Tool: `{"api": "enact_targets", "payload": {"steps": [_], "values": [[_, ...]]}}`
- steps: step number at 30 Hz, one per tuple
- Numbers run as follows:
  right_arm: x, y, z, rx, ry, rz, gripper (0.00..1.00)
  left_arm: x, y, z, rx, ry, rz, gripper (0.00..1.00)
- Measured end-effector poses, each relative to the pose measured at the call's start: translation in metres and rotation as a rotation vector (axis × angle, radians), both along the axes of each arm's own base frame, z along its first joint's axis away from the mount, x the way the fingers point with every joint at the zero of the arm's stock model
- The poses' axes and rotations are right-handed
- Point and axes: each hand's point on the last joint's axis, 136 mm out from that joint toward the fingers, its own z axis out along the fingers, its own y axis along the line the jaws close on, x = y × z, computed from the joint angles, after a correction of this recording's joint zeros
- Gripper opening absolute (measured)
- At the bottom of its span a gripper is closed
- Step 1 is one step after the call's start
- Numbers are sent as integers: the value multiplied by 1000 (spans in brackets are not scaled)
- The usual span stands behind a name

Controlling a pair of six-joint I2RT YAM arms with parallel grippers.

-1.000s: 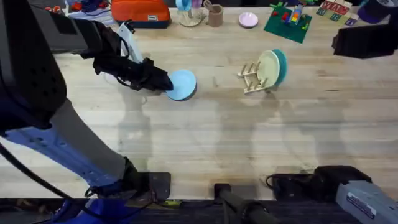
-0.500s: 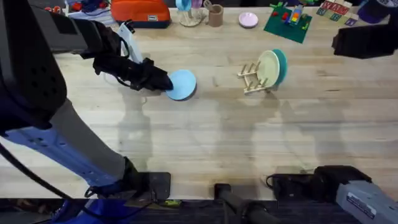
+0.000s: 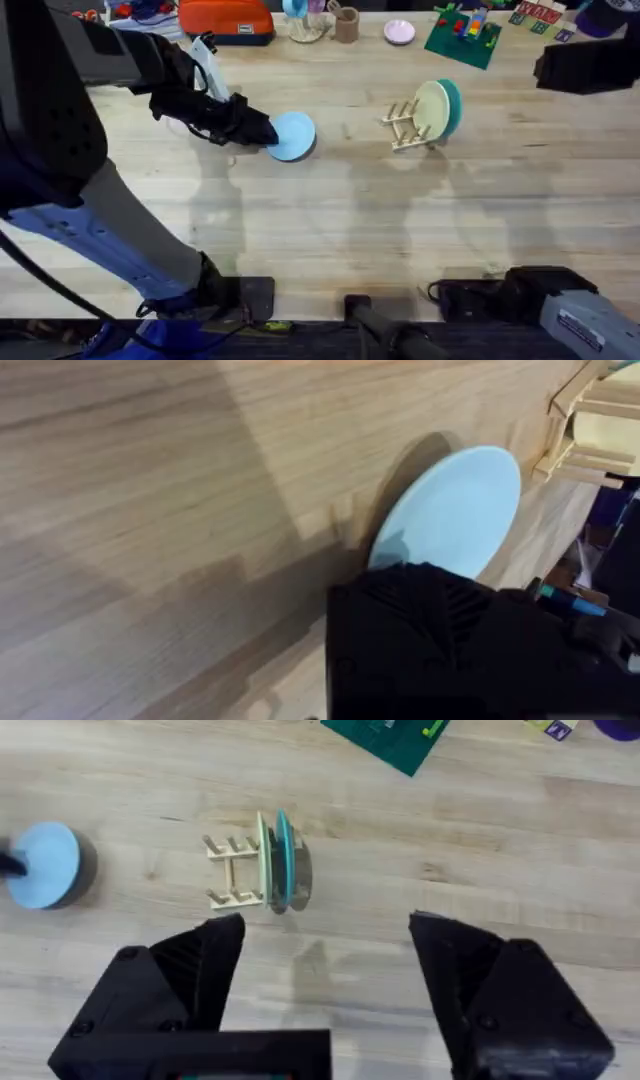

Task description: Pick up the plates from the table one by one and place each into a slot on the dish rack.

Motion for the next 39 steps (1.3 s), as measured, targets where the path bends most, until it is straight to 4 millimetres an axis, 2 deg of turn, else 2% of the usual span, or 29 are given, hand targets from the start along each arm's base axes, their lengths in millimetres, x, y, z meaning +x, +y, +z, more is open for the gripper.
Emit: {"api": "enact_targets", "payload": {"steps": [7, 15, 19, 31, 39], "values": [[0, 0, 0, 0, 0, 0, 995, -8, 6, 10, 92, -12, -28, 42], [0, 0, 0, 0, 0, 0, 993, -13, 14, 64, 184, -141, -28, 42], [0, 0, 0, 0, 0, 0, 993, -13, 15, 77, 199, -183, -26, 42], [0, 0, 0, 0, 0, 0, 993, -3, 17, 69, 207, -202, -25, 41], [0, 0, 0, 0, 0, 0, 993, 3, 19, 34, 193, -127, -31, 41]]}}
